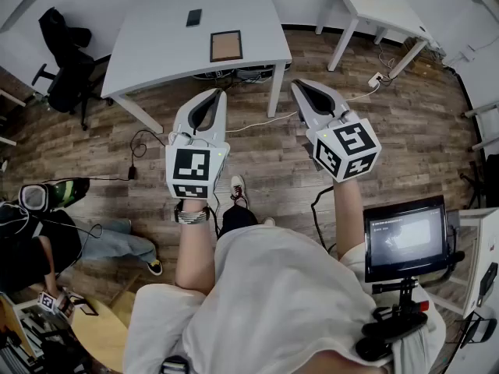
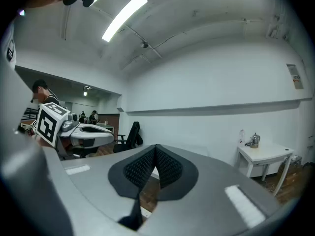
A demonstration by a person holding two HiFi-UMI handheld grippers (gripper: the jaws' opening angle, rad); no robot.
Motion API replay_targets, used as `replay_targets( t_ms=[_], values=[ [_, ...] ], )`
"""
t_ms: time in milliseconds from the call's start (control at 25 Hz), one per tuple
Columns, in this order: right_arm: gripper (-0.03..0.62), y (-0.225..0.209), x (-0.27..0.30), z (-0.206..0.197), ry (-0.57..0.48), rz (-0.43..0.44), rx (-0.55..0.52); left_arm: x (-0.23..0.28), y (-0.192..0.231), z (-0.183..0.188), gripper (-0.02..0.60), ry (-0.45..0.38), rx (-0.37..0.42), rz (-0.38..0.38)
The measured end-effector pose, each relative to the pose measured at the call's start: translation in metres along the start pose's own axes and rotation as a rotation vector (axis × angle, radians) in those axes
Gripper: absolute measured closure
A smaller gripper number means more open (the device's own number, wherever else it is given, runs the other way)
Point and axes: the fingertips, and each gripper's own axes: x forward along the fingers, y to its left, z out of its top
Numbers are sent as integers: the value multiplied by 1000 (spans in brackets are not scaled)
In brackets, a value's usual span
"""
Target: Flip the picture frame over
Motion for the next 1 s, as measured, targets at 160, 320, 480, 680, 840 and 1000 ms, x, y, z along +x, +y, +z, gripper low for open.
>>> replay_targets(
  t_ms=[160,320,480,680,840,1000],
  values=[
    [594,-1,7,-1,-7,0,14,6,4,-2,577,2,-6,-5],
    [592,-16,42,2,-29,-4,35,34,25,-12,577,7,-17,-16],
    [592,-19,67,1,-24,2,28,49,42,-22,577,10,-35,-16],
    [592,-34,116,6,-14,-2,35,85,80,-27,577,7,-37,-31],
    [592,-45,167,12,-10,-11,37,120,117,-28,577,6,-28,-53],
    [592,-52,196,17,-14,-32,51,139,141,-29,577,5,-26,-70]
  ],
)
